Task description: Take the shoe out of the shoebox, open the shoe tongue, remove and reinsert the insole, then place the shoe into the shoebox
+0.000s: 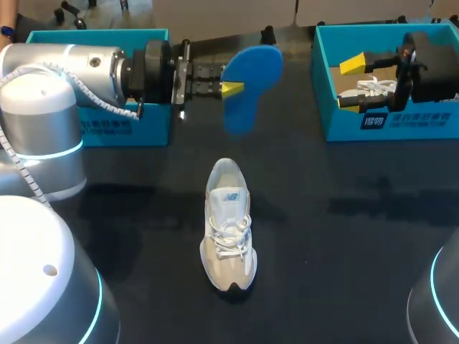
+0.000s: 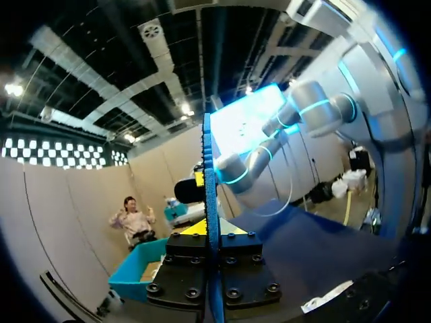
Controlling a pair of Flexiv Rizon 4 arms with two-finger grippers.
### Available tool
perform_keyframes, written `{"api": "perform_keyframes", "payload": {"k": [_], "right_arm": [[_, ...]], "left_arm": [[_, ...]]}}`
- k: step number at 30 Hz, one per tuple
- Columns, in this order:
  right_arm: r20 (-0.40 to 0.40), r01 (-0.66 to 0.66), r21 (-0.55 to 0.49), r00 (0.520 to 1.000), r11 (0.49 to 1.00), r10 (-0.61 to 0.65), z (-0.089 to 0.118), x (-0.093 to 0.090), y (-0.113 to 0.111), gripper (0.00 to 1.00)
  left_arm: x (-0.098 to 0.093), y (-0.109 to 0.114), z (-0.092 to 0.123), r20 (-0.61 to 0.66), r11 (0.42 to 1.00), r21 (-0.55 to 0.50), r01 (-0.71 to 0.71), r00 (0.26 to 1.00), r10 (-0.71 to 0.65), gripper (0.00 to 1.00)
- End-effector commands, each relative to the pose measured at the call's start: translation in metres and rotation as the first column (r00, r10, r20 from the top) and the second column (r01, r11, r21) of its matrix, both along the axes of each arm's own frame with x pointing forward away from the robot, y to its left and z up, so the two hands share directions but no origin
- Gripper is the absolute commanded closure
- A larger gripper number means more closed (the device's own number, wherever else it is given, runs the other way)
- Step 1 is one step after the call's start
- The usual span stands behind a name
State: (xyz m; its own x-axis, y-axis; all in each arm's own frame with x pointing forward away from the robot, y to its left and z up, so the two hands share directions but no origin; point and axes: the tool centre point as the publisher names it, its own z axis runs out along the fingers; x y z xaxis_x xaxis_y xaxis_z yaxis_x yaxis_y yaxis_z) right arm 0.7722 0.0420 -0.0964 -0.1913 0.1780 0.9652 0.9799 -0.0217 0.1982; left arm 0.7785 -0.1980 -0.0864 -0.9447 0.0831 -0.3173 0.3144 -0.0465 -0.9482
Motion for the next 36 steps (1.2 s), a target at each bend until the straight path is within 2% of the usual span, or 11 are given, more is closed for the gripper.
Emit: {"api": "perform_keyframes", "payload": {"k": [1, 15, 16, 18, 22, 23, 25, 26, 27, 32, 36], "right_arm": [[-0.001, 0.003, -0.003, 1.0, 1.0, -0.003, 0.0, -0.001, 0.001, 0.0], [-0.001, 0.003, -0.003, 1.0, 1.0, -0.003, 0.0, -0.001, 0.001, 0.0], [-0.001, 0.003, -0.003, 1.0, 1.0, -0.003, 0.0, -0.001, 0.001, 0.0], [-0.001, 0.003, -0.003, 1.0, 1.0, -0.003, 0.0, -0.001, 0.001, 0.0], [0.009, 0.02, -0.032, 1.0, 0.999, -0.019, 0.013, -0.004, 0.006, 0.0], [-0.023, 0.035, -0.063, 0.999, 0.997, -0.036, 0.016, -0.005, 0.007, 0.0], [-0.009, 0.064, -0.088, 0.998, 0.994, -0.065, 0.023, -0.008, 0.008, 0.0], [-0.03, 0.076, -0.13, 0.996, 0.989, -0.081, 0.026, -0.009, 0.009, 0.0], [-0.013, 0.079, -0.141, 0.997, 0.987, -0.082, 0.031, -0.01, 0.011, 0.0], [-0.025, 0.13, -0.24, 0.99, 0.962, -0.14, 0.046, -0.016, 0.018, 0.0], [-0.065, 0.148, -0.354, 0.981, 0.923, -0.182, 0.055, -0.021, 0.022, 0.0]], "left_arm": [[0.003, -0.003, 0.0, -0.834, 0.999, -0.029, -0.04, 0.551, -0.002, 1.0], [0.003, -0.003, 0.0, -0.834, 0.999, -0.029, -0.04, 0.551, -0.002, 1.0], [0.002, -0.003, -0.001, -0.848, 0.998, -0.013, -0.054, 0.529, 0.018, 1.0], [0.002, -0.005, -0.003, -0.9, 0.999, -0.009, -0.053, 0.435, 0.015, 1.0], [0.006, -0.007, -0.006, -0.958, 0.997, 0.05, -0.058, 0.28, 0.064, 1.0], [0.007, -0.007, -0.006, -0.973, 0.998, 0.023, -0.054, 0.229, 0.035, 1.0], [0.009, -0.008, -0.006, -0.987, 0.997, 0.04, -0.059, 0.154, 0.048, 1.0], [0.01, -0.008, -0.005, -0.994, 0.997, 0.028, -0.068, 0.106, 0.036, 1.0], [0.011, -0.008, -0.006, -0.995, 0.997, 0.039, -0.072, 0.086, 0.045, 1.0], [0.016, -0.01, -0.009, -0.996, 0.996, 0.022, -0.085, -0.089, 0.015, 1.0], [0.019, -0.013, -0.012, -0.983, 0.996, 0.022, -0.091, -0.185, 0.005, 1.0]]}}
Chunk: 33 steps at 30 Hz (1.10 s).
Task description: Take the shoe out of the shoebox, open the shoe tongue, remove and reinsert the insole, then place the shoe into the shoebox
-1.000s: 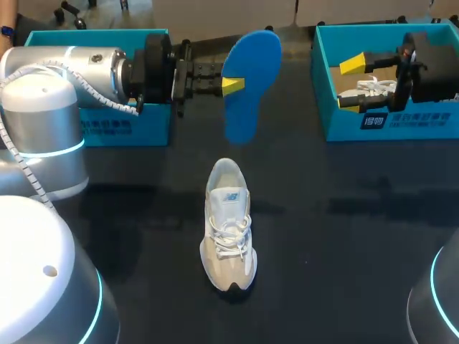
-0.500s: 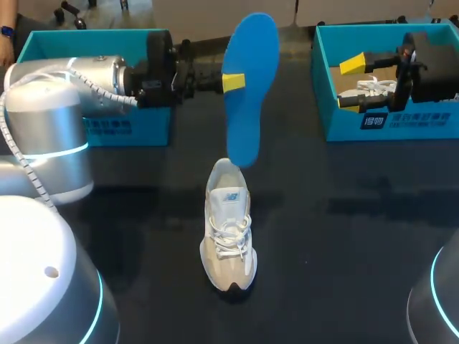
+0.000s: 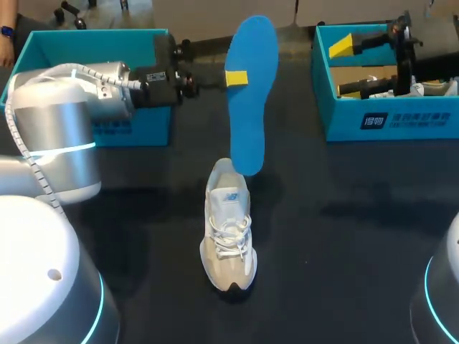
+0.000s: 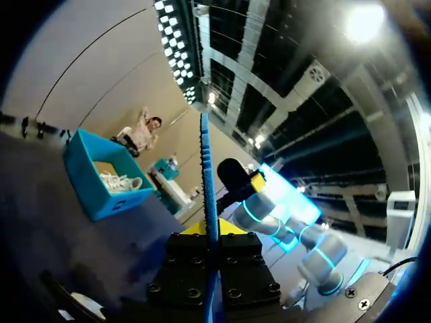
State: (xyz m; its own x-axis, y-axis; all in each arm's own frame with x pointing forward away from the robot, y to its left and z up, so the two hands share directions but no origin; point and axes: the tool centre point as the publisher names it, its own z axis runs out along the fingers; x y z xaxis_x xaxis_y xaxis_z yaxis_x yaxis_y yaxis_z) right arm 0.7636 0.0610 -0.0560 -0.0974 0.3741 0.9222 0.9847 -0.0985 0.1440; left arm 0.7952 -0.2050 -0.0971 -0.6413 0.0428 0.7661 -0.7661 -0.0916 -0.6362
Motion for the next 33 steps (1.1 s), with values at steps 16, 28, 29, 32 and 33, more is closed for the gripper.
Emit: {"api": "perform_keyframes", "payload": {"k": [16, 28, 29, 32, 33], "right_arm": [[-0.064, 0.086, -0.506, 0.989, 0.858, -0.136, 0.041, -0.02, 0.02, 0.0], [-0.093, 0.038, -0.682, 0.986, 0.73, -0.138, 0.05, -0.015, 0.027, 0.0], [-0.097, 0.033, -0.692, 0.986, 0.721, -0.139, 0.05, -0.015, 0.026, 0.0], [-0.102, 0.021, -0.732, 0.985, 0.681, -0.14, 0.052, -0.013, 0.029, 0.0], [-0.098, 0.024, -0.738, 0.985, 0.674, -0.142, 0.053, -0.013, 0.03, 0.0]], "left_arm": [[0.002, -0.017, -0.013, -0.674, 0.999, -0.041, -0.02, 0.738, -0.013, 1.0], [0.003, -0.02, -0.014, -0.659, 0.999, -0.046, -0.01, 0.752, -0.023, 1.0], [0.003, -0.02, -0.014, -0.658, 0.999, -0.047, -0.009, 0.752, -0.024, 1.0], [0.003, -0.021, -0.014, -0.658, 0.999, -0.051, -0.009, 0.752, -0.027, 1.0], [0.004, -0.022, -0.014, -0.658, 0.999, -0.051, -0.009, 0.753, -0.027, 1.0]]}}
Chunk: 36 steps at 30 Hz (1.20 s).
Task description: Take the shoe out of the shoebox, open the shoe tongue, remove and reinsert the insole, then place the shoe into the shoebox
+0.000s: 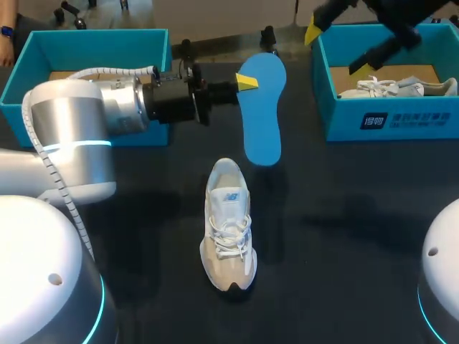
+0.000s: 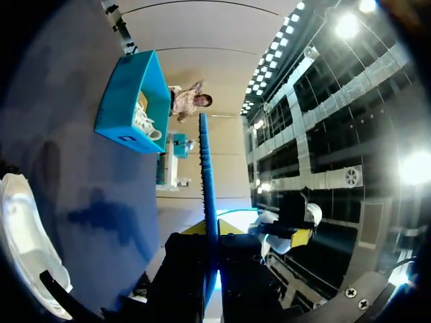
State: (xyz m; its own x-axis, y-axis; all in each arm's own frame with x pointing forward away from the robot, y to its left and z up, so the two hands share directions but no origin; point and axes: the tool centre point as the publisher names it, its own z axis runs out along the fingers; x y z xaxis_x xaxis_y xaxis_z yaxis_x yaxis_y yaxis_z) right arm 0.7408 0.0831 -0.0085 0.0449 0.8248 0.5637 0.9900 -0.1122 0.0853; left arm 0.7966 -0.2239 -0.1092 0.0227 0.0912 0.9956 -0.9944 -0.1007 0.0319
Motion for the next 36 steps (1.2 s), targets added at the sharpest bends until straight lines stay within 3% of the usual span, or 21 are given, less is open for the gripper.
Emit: {"api": "perform_keyframes", "payload": {"k": [1, 11, 25, 36], "right_arm": [[-0.038, 0.002, -0.258, 0.999, 0.966, -0.012, 0.006, 0.011, 0.01, 0.0], [-0.04, -0.001, -0.426, 0.999, 0.905, -0.018, 0.015, 0.017, 0.028, 0.0], [-0.029, 0.012, -0.596, 0.999, 0.803, -0.036, 0.01, 0.033, 0.06, 0.0], [-0.019, 0.034, -0.638, 0.998, 0.769, -0.06, 0.005, 0.039, 0.066, 0.0]], "left_arm": [[0.003, -0.003, -0.002, 0.001, 1.0, -0.003, 0.002, 1.0, -0.002, 1.0], [0.004, -0.005, -0.006, 0.004, 1.0, 0.003, -0.006, 1.0, 0.006, 1.0], [0.004, -0.002, -0.009, 0.003, 1.0, 0.014, -0.011, 1.0, 0.01, 1.0], [0.002, 0.001, -0.008, -0.001, 1.0, 0.011, -0.017, 1.0, 0.017, 1.0]]}}
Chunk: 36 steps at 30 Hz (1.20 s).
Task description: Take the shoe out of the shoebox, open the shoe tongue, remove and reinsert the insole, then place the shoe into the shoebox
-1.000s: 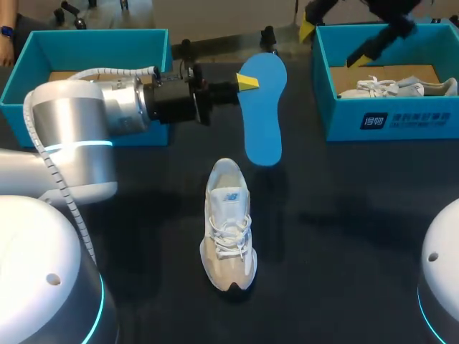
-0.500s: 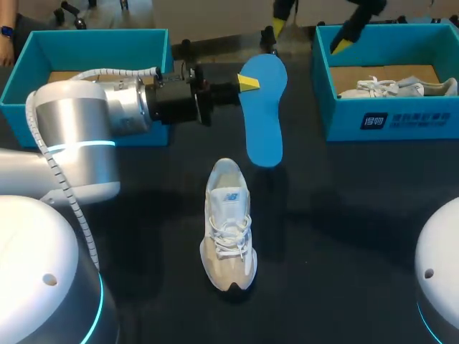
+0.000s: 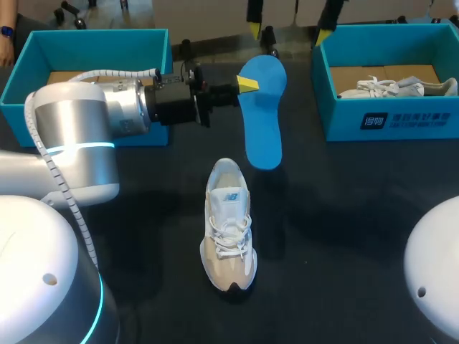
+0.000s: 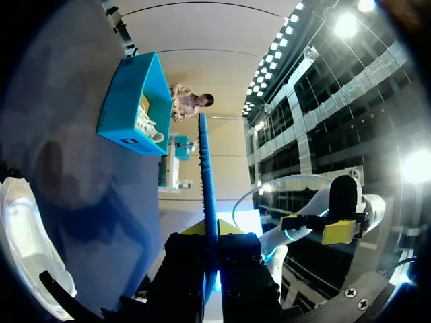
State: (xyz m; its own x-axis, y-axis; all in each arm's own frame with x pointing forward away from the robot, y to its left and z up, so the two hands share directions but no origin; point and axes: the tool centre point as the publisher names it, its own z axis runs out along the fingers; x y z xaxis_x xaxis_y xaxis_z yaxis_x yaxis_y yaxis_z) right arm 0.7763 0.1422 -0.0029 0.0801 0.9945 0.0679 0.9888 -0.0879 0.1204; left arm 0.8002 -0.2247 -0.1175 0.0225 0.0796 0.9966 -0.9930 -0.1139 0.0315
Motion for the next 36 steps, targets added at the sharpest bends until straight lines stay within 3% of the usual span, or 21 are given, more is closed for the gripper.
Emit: {"api": "perform_keyframes", "payload": {"k": [1, 15, 24, 36], "right_arm": [[-0.014, 0.022, -0.159, 1.0, 0.987, -0.025, -0.001, 0.004, 0.008, 0.0], [0.029, -0.035, -0.056, 0.999, 0.998, 0.036, 0.006, 0.012, 0.022, 0.0], [0.036, -0.05, 0.054, 0.998, 0.997, 0.048, 0.0, 0.004, 0.012, 0.0], [0.096, -0.033, 0.291, 0.995, 0.956, 0.005, -0.013, -0.009, -0.014, 0.0]], "left_arm": [[-0.001, 0.002, 0.001, 0.0, 1.0, -0.002, -0.007, 1.0, 0.007, 1.0], [0.001, 0.0, 0.001, 0.005, 1.0, -0.005, -0.02, 1.0, 0.02, 1.0], [0.007, 0.001, 0.003, 0.013, 0.999, -0.013, -0.03, 0.999, 0.031, 1.0], [0.011, 0.007, 0.001, 0.033, 0.999, -0.034, -0.028, 0.999, 0.029, 1.0]]}}
